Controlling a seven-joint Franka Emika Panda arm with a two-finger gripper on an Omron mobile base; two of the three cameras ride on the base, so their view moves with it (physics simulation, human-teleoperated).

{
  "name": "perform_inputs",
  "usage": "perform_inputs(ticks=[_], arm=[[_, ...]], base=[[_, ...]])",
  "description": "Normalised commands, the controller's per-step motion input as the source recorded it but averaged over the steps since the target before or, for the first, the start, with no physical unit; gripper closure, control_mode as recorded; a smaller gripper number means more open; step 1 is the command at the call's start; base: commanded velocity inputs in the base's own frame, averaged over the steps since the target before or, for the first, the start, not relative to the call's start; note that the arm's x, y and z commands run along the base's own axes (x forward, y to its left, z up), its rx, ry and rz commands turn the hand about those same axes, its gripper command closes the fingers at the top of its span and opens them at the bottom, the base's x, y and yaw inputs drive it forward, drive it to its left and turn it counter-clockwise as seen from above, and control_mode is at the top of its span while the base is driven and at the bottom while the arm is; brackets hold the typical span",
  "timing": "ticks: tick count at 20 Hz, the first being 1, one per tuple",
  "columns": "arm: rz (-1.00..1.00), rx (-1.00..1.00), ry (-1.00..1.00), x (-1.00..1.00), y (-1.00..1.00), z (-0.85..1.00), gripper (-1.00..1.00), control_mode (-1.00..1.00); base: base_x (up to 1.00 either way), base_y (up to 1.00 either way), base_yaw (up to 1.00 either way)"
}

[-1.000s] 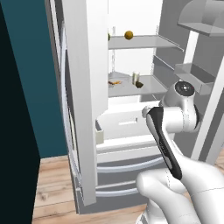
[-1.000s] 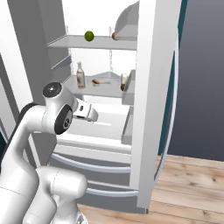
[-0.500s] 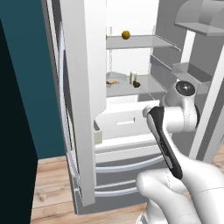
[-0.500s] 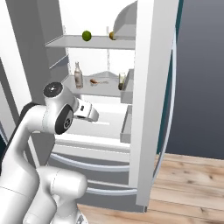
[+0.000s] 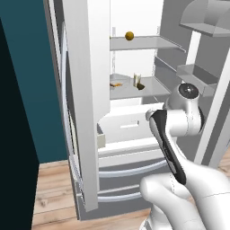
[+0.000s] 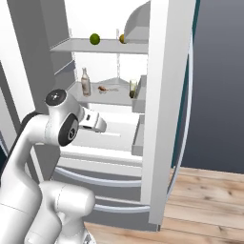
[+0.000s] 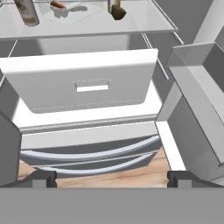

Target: Place the tupperware on the second highest shelf of the fridge. Make space for the tupperware among the existing items by rearranging them on the shelves if needed. Close the fridge door when finished.

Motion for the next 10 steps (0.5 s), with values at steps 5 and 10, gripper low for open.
perform_inputs(ticks=[5, 10], arm=[[0.01, -0.01, 0.0, -0.17, 0.05, 0.0, -1.0, -1.0], [0.18, -0.17, 0.0, -0.43, 0.59, -0.03, -1.0, -1.0]], base=[[0.0, 0.0, 0.0], [0.0, 0.0, 0.0]])
